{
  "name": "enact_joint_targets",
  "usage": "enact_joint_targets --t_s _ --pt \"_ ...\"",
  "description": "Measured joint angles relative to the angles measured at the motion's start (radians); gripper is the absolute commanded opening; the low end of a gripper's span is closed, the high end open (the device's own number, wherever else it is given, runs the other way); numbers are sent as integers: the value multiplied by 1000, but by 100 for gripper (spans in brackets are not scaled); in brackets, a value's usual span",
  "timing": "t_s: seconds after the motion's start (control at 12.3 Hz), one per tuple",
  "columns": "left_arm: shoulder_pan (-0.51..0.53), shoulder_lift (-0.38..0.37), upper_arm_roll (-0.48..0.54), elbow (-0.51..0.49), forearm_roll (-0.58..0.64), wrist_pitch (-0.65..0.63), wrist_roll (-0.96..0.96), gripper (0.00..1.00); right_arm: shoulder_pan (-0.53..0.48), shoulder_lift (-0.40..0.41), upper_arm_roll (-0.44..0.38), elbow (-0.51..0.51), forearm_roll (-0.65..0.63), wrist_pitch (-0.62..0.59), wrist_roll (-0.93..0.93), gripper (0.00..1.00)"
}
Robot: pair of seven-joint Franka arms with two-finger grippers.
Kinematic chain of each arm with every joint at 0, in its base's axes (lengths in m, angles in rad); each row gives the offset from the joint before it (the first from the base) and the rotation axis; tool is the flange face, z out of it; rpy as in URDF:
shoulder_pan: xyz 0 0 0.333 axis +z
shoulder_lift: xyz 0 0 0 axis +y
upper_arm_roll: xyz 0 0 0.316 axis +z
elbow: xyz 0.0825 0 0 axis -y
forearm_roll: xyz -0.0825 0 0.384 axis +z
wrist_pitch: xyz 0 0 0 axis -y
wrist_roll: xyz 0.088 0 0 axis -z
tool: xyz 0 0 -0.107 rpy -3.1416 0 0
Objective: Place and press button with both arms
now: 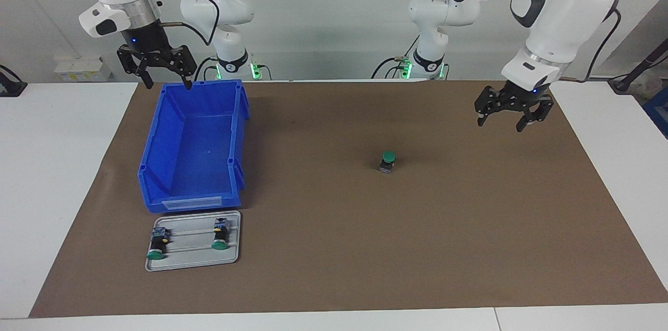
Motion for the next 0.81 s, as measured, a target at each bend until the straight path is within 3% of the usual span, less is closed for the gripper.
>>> enact_joint_targets --t_s 0.16,0.41,0.65,0.81 --pt "31 4 1 88 0 -112 7 100 -2 -1 -8 1 0 0 0 99" --pt "38 22 -1 152 0 -179 8 100 1 -2 13 1 0 -3 54 99" --pt "38 11 -3 133 0 -203 7 100 28 14 48 11 0 0 81 96" --pt "38 -14 -3 80 0 -196 7 100 115 93 63 89 -6 8 163 95"
